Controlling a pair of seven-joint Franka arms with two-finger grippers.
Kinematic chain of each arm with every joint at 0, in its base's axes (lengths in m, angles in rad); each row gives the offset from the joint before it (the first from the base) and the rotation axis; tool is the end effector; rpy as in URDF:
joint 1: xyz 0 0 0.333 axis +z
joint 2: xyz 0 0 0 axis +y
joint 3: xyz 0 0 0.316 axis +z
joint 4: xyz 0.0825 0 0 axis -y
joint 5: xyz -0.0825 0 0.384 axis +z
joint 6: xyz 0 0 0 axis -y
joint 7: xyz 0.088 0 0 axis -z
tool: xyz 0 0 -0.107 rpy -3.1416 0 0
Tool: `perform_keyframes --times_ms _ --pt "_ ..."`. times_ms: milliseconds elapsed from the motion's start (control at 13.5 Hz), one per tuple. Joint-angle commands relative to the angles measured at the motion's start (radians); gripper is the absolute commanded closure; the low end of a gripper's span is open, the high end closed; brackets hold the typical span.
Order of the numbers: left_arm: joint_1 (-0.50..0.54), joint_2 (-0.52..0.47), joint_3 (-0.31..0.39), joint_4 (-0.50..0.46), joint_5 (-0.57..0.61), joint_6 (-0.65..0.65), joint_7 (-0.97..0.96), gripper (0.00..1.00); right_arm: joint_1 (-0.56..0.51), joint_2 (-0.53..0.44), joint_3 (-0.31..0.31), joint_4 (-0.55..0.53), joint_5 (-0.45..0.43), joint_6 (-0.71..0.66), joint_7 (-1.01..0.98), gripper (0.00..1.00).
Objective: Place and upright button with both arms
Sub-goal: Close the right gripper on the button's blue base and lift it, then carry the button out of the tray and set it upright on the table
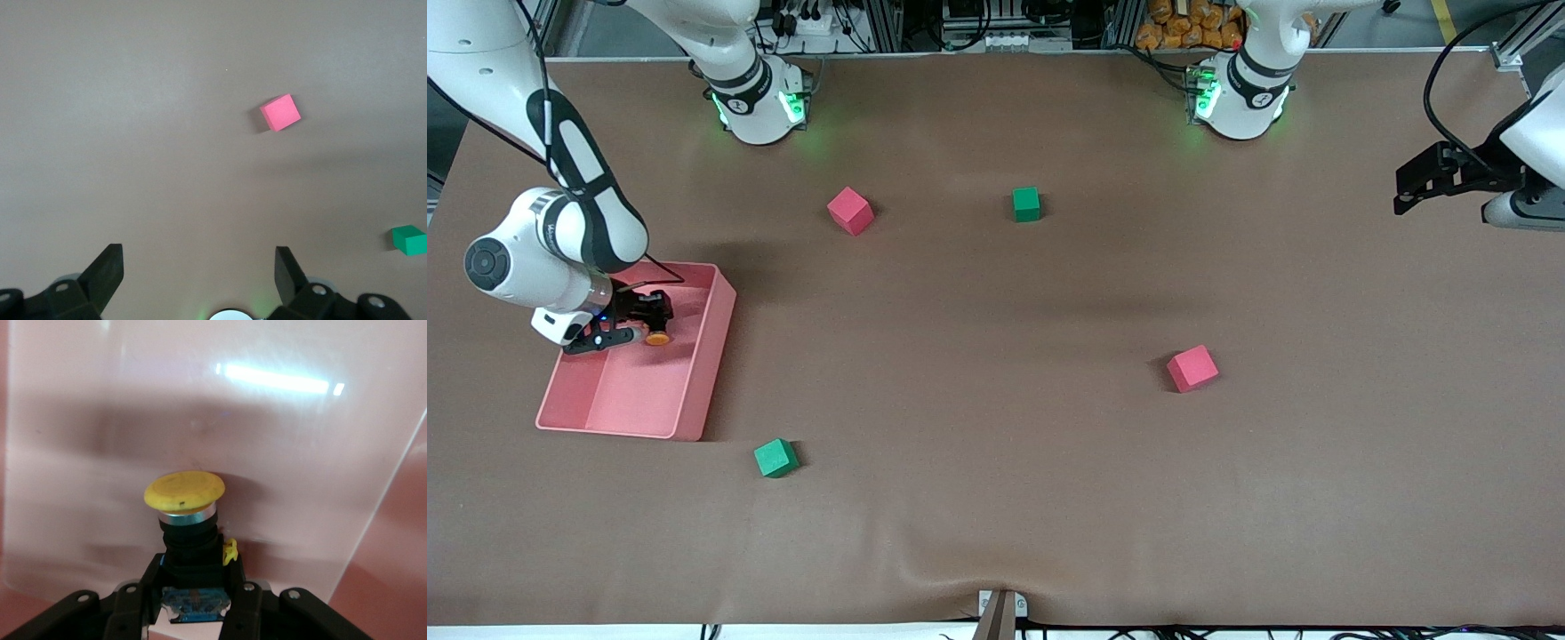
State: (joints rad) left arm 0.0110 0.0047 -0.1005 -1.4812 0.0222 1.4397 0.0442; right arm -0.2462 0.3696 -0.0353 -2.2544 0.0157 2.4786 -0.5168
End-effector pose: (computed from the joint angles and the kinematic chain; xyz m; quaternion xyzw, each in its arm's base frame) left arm 0.5406 -0.0457 0.6525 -0.9975 0.0656 0.0228 0.0113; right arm 0.5035 -0.1463 0.1865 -0.9911 -0.1113 0.0676 0.0263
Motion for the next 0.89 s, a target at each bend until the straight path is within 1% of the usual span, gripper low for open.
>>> perform_keyframes --times_ms 0,148,296,444,593,741,815 --pt "0.004 0.001 -0.004 0.01 -0.002 -0.013 0.022 0.0 0.027 -0.049 0.005 0.022 -0.01 -0.015 -0.016 1.0" --pt "0.006 0.001 -0.004 0.01 -0.002 -0.013 0.022 0.0 0.033 -0.061 0.008 0.099 -0.01 -0.125 -0.04 1.0" --pt "0.006 0.001 -0.004 0.009 -0.002 -0.013 0.022 0.0 0.039 -0.064 0.012 0.201 -0.01 -0.252 -0.078 1.0" --pt "0.004 0.001 -0.004 0.009 -0.002 -0.013 0.022 0.0 0.07 -0.064 0.02 0.292 -0.008 -0.363 -0.077 1.0" --pt "0.003 0.001 -0.004 0.007 -0.004 -0.013 0.02 0.0 0.112 -0.06 0.02 0.354 0.001 -0.42 -0.063 1.0" --pt "-0.002 0.001 -0.004 0.009 -0.004 -0.013 0.017 0.0 0.16 -0.052 0.02 0.394 0.004 -0.428 -0.045 1.0" --pt "0.0 0.001 -0.004 0.007 -0.004 -0.013 0.017 0.0 0.198 -0.046 0.02 0.412 0.006 -0.426 0.008 1.0"
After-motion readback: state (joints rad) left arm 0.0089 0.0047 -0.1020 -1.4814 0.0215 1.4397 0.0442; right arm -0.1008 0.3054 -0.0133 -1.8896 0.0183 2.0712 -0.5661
